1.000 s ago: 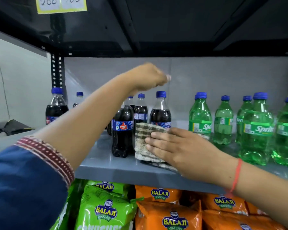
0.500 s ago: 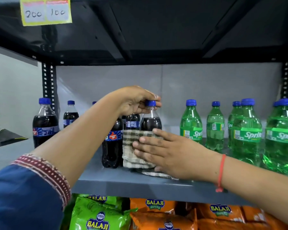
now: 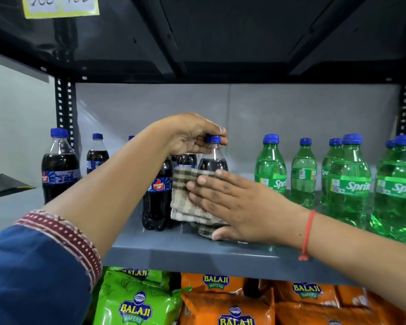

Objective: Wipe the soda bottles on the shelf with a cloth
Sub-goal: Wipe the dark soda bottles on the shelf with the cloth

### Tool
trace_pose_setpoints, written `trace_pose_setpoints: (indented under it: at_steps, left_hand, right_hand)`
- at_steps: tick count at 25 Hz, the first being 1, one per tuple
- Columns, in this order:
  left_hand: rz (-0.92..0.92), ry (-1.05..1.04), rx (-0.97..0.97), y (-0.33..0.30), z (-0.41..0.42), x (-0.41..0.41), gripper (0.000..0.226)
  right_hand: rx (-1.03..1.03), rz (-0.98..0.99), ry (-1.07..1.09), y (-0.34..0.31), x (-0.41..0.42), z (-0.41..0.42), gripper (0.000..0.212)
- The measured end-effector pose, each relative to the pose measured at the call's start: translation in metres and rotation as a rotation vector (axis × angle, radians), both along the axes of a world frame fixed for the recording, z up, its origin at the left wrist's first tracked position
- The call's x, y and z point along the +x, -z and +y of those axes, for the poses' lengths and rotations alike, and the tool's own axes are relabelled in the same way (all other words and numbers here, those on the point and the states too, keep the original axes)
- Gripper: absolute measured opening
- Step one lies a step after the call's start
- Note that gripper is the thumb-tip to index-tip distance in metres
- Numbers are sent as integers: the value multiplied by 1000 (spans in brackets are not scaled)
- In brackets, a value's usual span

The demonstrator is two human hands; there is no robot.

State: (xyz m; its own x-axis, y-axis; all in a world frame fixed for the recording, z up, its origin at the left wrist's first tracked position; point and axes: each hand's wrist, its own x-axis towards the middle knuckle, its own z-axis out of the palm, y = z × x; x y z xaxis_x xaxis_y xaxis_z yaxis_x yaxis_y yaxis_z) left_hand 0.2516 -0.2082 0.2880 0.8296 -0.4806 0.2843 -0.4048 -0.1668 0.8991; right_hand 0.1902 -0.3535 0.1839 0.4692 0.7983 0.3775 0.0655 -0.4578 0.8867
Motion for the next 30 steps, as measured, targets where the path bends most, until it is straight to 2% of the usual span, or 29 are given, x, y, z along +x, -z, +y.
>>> trace_pose_setpoints:
  at_steps: [3, 9, 12, 16, 20, 22, 27, 30]
  left_hand:
    - [-9, -7, 6, 1, 0, 0, 21]
    - [-6, -7, -1, -1, 1, -1, 17]
    - [-2, -16, -6, 0, -1, -1, 15]
    - [17, -17, 9, -1, 0, -1, 15]
    - [21, -35, 17, -2, 0, -3, 15]
    - [27, -40, 17, -3, 0, -5, 15]
    - [13, -17, 27, -3, 1, -11, 13]
    - [8, -17, 24, -3, 2, -13, 14]
  right_hand:
    - [-66, -53, -12, 3, 0, -2, 72]
    - [-49, -82, -41, 1, -2, 0, 72]
    - [37, -19, -85, 0, -3, 2, 55]
    - [12, 94, -196, 18, -5, 3, 34]
    - [90, 157, -298, 17, -14, -5, 18]
    - [103, 189, -283, 18, -18, -8, 21]
    - [28, 162, -37, 12, -15, 3, 46]
    - [-53, 144, 14, 10, -5, 19, 61]
